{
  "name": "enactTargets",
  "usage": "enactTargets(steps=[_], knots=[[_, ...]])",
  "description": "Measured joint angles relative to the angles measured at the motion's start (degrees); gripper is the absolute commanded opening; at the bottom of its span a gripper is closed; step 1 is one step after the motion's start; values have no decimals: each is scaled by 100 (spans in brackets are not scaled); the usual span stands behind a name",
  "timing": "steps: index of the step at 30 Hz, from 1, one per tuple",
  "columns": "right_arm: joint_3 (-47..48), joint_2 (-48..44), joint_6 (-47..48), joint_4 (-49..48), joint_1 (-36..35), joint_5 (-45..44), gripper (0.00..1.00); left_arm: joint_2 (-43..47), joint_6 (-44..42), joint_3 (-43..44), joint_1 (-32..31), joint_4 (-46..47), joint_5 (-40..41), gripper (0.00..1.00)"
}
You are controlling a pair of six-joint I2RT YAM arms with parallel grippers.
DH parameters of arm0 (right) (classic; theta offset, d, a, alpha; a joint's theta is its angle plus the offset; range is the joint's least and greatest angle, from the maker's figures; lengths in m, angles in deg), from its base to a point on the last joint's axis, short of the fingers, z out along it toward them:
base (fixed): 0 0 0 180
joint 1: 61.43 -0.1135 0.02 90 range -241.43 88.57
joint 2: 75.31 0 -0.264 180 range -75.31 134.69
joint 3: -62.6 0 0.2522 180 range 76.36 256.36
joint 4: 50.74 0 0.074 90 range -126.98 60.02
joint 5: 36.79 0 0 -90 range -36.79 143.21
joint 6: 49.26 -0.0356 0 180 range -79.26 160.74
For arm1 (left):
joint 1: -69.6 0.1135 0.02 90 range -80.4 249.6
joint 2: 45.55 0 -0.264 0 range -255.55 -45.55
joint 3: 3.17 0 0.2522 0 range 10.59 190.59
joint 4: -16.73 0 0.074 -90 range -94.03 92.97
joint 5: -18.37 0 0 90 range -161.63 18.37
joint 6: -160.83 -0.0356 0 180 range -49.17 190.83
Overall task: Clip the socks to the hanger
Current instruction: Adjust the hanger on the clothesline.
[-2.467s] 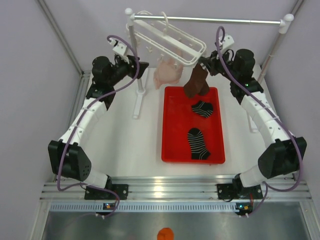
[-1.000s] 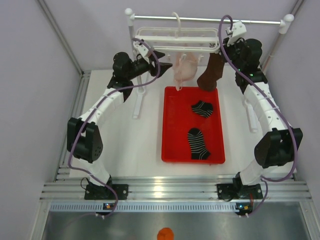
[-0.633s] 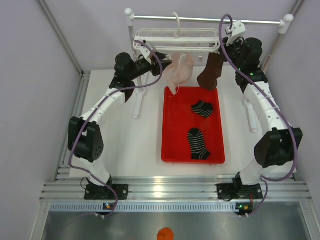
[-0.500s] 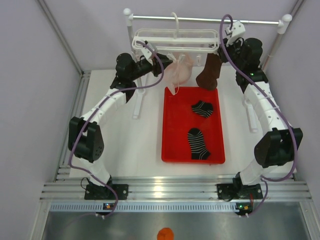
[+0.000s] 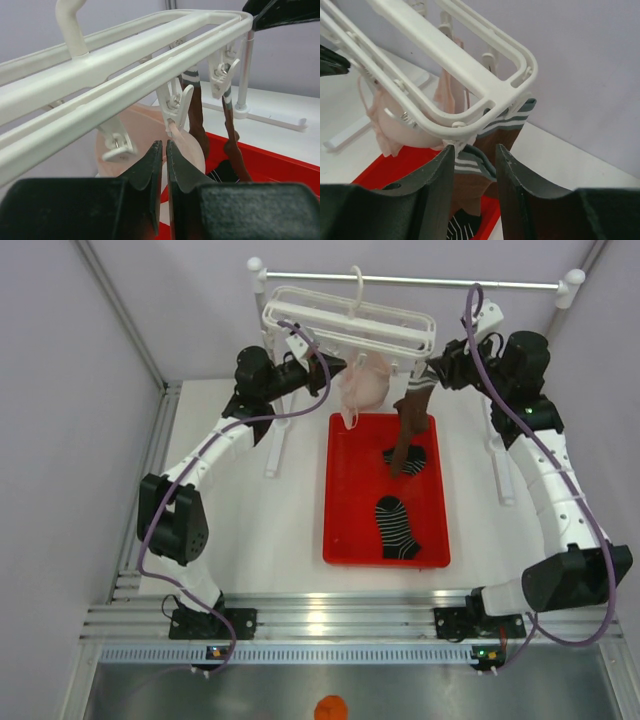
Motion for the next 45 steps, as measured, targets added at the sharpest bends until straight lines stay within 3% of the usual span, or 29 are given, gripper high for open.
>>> enactTargets(steps=[6,14,18,23,31,45], knots=[[-17,-330,28,149,0,229,44,42,42,-13,-7,-131,2,31],[184,-81,79,603,-208,402,54,640,358,-105,-7,-649,151,43],[210,-76,743,695,-802,-146,57,1067,669,-109,4,-1038,350,47],[323,160,1523,660,-1182,-1145,50,1392,1241,-109,149,-1338,560,48],[553,901,2155,326,-1093,-1971,48,1390,1733,-111,658,-1598,905,48],[1075,1196,2382,-136,-776,-2332,47,525,1388,-98,538,-1010,487,54]])
